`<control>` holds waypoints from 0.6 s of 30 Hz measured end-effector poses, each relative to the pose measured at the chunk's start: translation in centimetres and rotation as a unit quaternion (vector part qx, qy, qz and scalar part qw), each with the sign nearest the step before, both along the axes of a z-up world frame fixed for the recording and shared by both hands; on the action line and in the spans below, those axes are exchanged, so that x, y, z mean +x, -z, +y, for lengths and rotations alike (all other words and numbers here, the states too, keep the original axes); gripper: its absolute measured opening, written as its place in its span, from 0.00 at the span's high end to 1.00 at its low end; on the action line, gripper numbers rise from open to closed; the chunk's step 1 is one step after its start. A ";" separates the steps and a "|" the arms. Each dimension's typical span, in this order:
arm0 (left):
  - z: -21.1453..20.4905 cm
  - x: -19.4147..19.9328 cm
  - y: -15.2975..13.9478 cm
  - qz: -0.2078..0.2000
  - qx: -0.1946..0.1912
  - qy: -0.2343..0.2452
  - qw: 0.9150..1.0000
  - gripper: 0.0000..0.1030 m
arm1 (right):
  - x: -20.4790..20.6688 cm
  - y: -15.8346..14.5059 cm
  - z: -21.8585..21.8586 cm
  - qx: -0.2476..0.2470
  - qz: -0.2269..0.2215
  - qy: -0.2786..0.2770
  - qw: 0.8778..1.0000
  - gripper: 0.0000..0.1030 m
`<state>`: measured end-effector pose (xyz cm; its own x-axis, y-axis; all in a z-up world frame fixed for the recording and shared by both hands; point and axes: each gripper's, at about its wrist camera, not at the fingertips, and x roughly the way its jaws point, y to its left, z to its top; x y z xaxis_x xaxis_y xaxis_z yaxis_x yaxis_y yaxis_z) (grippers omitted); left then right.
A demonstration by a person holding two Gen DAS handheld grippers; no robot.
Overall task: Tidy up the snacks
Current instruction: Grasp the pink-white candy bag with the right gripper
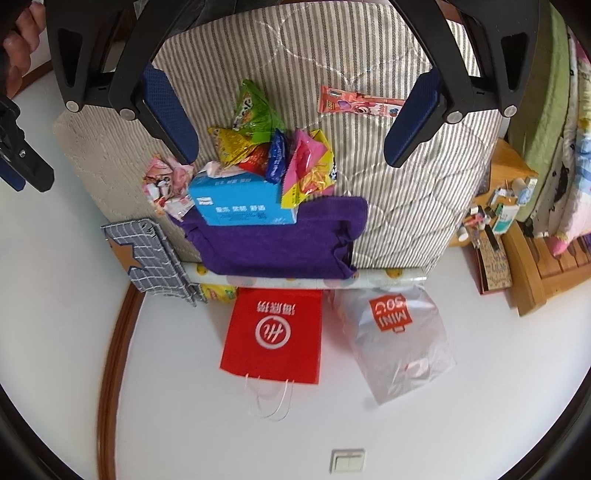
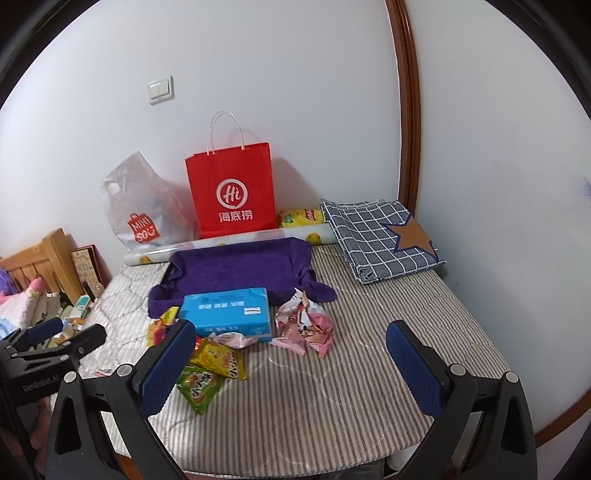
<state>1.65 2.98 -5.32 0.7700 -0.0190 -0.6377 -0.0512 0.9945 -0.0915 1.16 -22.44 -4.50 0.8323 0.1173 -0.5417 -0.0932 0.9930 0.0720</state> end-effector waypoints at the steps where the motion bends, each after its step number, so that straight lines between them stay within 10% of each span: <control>1: 0.2 0.3 0.4 0.004 -0.001 -0.001 1.000 0.04 | 0.4 0.5 -0.1 -0.003 0.005 0.001 1.000 0.00; 18: 4.2 6.3 7.1 0.080 -0.020 -0.023 0.996 0.08 | 8.8 8.5 -1.8 -0.023 0.086 0.013 0.996 0.14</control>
<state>7.92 7.19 -12.45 0.6590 -0.0140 -0.7520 -0.1133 0.9866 -0.1177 9.95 -24.23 -12.98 0.7291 0.0681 -0.6810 -0.0575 0.9976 0.0381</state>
